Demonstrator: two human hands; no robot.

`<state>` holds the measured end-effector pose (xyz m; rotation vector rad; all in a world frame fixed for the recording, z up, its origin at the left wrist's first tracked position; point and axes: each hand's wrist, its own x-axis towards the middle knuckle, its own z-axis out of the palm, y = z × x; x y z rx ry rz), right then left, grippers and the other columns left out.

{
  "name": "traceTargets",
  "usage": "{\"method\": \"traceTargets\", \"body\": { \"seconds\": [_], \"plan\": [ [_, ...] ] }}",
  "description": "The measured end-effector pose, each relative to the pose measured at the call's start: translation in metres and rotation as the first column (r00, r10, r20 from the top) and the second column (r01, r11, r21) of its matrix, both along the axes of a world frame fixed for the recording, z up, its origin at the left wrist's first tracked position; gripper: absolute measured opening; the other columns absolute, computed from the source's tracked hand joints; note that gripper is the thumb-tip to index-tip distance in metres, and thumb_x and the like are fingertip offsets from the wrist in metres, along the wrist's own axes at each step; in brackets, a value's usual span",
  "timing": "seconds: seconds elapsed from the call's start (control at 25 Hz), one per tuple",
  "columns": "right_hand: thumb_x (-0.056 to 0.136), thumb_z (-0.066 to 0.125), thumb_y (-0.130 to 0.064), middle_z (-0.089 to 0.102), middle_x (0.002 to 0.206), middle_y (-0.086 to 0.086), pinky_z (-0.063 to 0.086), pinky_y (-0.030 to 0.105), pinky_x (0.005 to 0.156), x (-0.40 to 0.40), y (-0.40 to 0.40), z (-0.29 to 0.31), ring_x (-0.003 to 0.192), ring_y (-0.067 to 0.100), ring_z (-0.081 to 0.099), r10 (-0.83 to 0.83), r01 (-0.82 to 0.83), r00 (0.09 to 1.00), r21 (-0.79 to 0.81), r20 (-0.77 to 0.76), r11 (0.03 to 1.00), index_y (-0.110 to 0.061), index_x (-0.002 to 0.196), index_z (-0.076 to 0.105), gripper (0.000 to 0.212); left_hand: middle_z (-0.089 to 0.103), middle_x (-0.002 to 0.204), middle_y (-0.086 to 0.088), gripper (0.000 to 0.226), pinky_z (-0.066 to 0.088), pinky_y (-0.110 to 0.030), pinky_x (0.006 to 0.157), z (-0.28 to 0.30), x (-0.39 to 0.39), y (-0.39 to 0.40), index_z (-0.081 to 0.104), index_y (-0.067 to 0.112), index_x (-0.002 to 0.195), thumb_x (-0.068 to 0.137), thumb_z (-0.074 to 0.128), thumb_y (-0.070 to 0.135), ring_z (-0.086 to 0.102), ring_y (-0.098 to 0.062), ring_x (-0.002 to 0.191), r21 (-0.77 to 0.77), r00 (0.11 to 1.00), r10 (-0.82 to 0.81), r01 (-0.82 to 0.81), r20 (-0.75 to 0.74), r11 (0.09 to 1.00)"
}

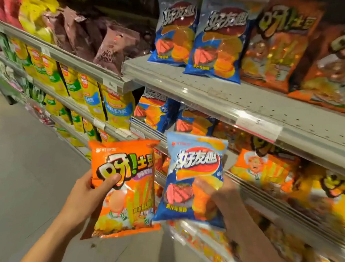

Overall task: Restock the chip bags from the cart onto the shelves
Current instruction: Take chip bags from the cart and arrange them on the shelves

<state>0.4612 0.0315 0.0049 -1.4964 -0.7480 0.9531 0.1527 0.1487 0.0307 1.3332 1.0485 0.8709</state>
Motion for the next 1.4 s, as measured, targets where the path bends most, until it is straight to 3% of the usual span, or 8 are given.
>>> {"method": "traceTargets", "body": {
  "seconds": [0.48, 0.6, 0.68, 0.88, 1.04, 1.2, 1.32, 1.4],
  "plan": [
    [0.069, 0.084, -0.026, 0.080, 0.100, -0.012, 0.061, 0.030, 0.071, 0.022, -0.010, 0.017, 0.085, 0.011, 0.077, -0.274, 0.275, 0.954, 0.003, 0.119, 0.961, -0.031, 0.127, 0.060, 0.062, 0.079, 0.102, 0.003, 0.024, 0.059, -0.039, 0.084, 0.006, 0.111, 0.128, 0.072, 0.023, 0.111, 0.088, 0.075, 0.028, 0.075, -0.018, 0.096, 0.045, 0.957, -0.287, 0.286, 0.034, 0.957],
    [0.075, 0.083, -0.008, 0.078, 0.079, -0.003, 0.054, 0.022, 0.052, 0.019, -0.045, 0.018, 0.060, 0.010, 0.071, -0.419, 0.427, 0.900, -0.055, 0.119, 0.902, -0.007, 0.126, 0.064, 0.054, 0.077, 0.080, 0.012, 0.014, 0.053, -0.015, 0.061, 0.017, 0.168, 0.134, 0.071, 0.020, 0.103, 0.090, 0.072, 0.022, 0.071, 0.000, 0.068, 0.095, 0.885, -0.464, 0.458, 0.048, 0.884],
    [0.070, 0.085, -0.021, 0.081, 0.092, -0.004, 0.055, 0.014, 0.058, 0.014, -0.069, 0.019, 0.074, 0.008, 0.076, -0.506, 0.516, 0.848, -0.030, 0.156, 0.856, -0.021, 0.121, 0.070, 0.053, 0.064, 0.056, 0.016, 0.008, 0.041, -0.009, 0.044, 0.024, 0.207, 0.131, 0.068, 0.017, 0.092, 0.092, 0.072, 0.023, 0.054, 0.005, 0.043, 0.115, 0.836, -0.549, 0.544, 0.018, 0.831],
    [0.058, 0.092, -0.038, 0.081, 0.104, 0.006, 0.061, 0.028, 0.067, 0.003, -0.113, 0.013, 0.090, 0.022, 0.079, -0.661, 0.663, 0.747, -0.009, 0.073, 0.749, -0.034, 0.111, 0.073, 0.056, 0.050, 0.048, 0.000, 0.038, 0.038, -0.032, 0.060, 0.043, 0.272, 0.123, 0.064, 0.006, 0.073, 0.091, 0.071, 0.039, 0.047, -0.021, 0.052, 0.096, 0.793, -0.597, 0.608, -0.120, 0.788],
    [0.049, 0.098, -0.052, 0.079, 0.109, 0.011, 0.062, 0.030, 0.069, 0.001, -0.131, 0.013, 0.095, 0.029, 0.078, -0.692, 0.691, 0.722, 0.046, 0.021, 0.722, -0.029, 0.115, 0.074, 0.075, 0.047, 0.047, 0.001, 0.039, 0.034, -0.034, 0.061, 0.050, 0.295, 0.126, 0.050, 0.017, 0.058, 0.088, 0.071, 0.030, 0.038, -0.020, 0.050, -0.044, 0.803, -0.582, 0.582, -0.129, 0.812],
    [0.046, 0.098, -0.056, 0.079, 0.108, 0.009, 0.062, 0.030, 0.070, 0.008, -0.144, 0.011, 0.096, 0.029, 0.078, -0.703, 0.702, 0.711, 0.047, 0.008, 0.710, -0.031, 0.113, 0.073, 0.076, 0.059, 0.052, 0.009, 0.023, 0.046, -0.019, 0.046, 0.049, 0.297, 0.122, 0.058, 0.016, 0.075, 0.094, 0.068, 0.025, 0.056, -0.010, 0.046, 0.012, 0.785, -0.619, 0.619, -0.026, 0.785],
    [0.049, 0.095, -0.056, 0.080, 0.104, 0.005, 0.061, 0.026, 0.067, 0.014, -0.150, 0.013, 0.091, 0.023, 0.078, -0.711, 0.709, 0.702, 0.066, 0.024, 0.702, -0.037, 0.108, 0.073, 0.066, 0.076, 0.101, -0.009, 0.008, 0.060, -0.045, 0.086, 0.047, 0.298, 0.113, 0.069, 0.013, 0.098, 0.091, 0.071, 0.013, 0.072, -0.027, 0.093, -0.065, 0.840, -0.533, 0.540, 0.099, 0.839],
    [0.055, 0.090, -0.053, 0.081, 0.101, 0.001, 0.060, 0.028, 0.068, 0.018, -0.151, 0.010, 0.089, 0.019, 0.078, -0.695, 0.693, 0.716, 0.058, 0.059, 0.719, -0.040, 0.104, 0.073, 0.054, 0.077, 0.094, -0.006, 0.010, 0.062, -0.042, 0.078, 0.042, 0.299, 0.110, 0.070, 0.016, 0.091, 0.088, 0.073, 0.007, 0.073, -0.025, 0.087, -0.086, 0.856, -0.488, 0.506, 0.170, 0.858]
  ]
}}
